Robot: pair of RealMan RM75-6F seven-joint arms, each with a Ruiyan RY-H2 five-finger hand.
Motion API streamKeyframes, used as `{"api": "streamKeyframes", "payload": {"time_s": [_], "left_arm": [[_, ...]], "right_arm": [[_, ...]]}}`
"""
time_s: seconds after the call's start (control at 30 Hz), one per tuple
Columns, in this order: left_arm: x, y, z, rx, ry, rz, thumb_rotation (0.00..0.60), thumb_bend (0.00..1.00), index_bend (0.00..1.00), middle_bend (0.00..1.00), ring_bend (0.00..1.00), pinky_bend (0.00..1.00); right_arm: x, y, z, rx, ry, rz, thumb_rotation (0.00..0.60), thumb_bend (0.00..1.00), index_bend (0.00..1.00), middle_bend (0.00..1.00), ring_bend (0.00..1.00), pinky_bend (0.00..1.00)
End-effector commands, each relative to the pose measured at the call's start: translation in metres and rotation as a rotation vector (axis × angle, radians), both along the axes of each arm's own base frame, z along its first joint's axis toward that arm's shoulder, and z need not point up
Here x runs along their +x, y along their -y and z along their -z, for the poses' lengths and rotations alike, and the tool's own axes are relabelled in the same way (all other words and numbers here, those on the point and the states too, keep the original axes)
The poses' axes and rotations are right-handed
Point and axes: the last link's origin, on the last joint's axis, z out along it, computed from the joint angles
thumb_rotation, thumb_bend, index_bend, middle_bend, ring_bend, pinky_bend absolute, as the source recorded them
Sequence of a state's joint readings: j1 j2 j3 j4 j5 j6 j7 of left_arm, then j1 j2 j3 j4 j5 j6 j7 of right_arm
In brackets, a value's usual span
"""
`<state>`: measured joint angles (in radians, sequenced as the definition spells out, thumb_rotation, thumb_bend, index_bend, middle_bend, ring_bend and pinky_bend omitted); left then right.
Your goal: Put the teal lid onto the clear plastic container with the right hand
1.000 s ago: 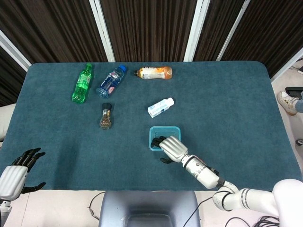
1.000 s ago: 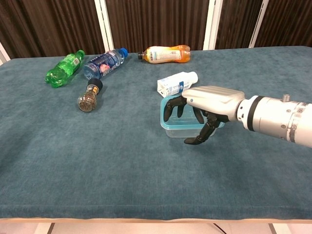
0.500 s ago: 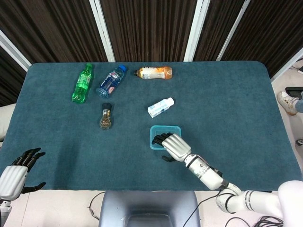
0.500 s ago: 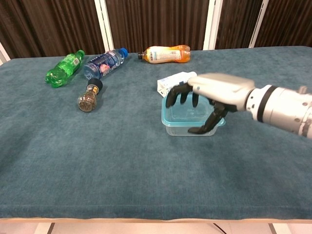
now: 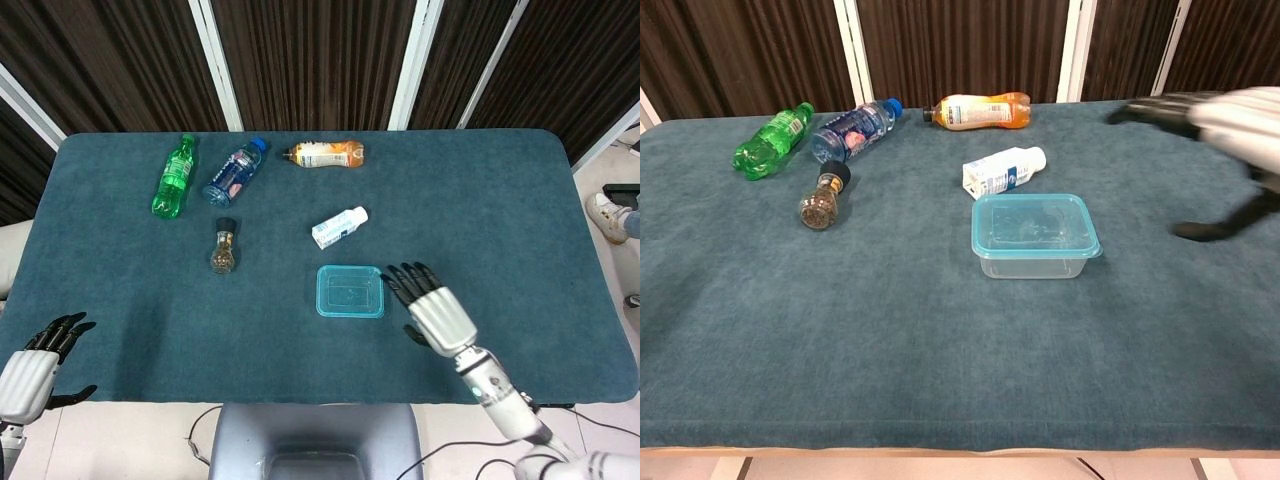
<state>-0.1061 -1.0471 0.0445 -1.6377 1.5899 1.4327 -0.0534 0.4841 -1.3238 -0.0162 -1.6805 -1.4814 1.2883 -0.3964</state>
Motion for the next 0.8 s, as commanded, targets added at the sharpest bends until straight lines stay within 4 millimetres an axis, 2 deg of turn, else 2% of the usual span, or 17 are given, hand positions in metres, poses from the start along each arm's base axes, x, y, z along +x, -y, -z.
{"api": "streamKeyframes", "payload": {"time_s": [0.03,0.17,0.37,0.53,0.8], "left_arm": [[0.0,0.0,0.0,0.006,-0.002,0.001,0.6,0.44,0.2,0.1,0.1,0.26],[0.0,-0.001,0.001,0.016,-0.011,0.004,0.6,0.44,0.2,0.1,0.1,0.26],[0.002,-0.002,0.005,0.025,-0.037,0.008,0.6,0.44,0.2,0.1,0.1,0.26],[0.003,-0.003,0.009,0.026,-0.056,0.014,0.6,0.44,0.2,0.1,0.1,0.26],[0.005,-0.004,0.013,0.021,-0.068,0.021,0.6,0.44,0.2,0.1,0.1,0.26]], "right_arm": [[-0.038,-0.036,-0.029,-0.063,-0.065,0.115,0.6,0.4,0.0,0.04,0.01,0.04],[-0.065,-0.052,-0.046,-0.116,-0.052,0.158,0.6,0.4,0.0,0.02,0.0,0.02],[-0.093,-0.058,-0.056,-0.19,-0.061,0.218,0.6,0.4,0.0,0.02,0.0,0.02],[-0.105,-0.057,-0.054,-0.18,-0.036,0.257,0.6,0.4,0.0,0.02,0.0,0.02],[-0.105,-0.057,-0.054,-0.162,-0.033,0.248,0.6,0.4,0.0,0.02,0.0,0.02]]}}
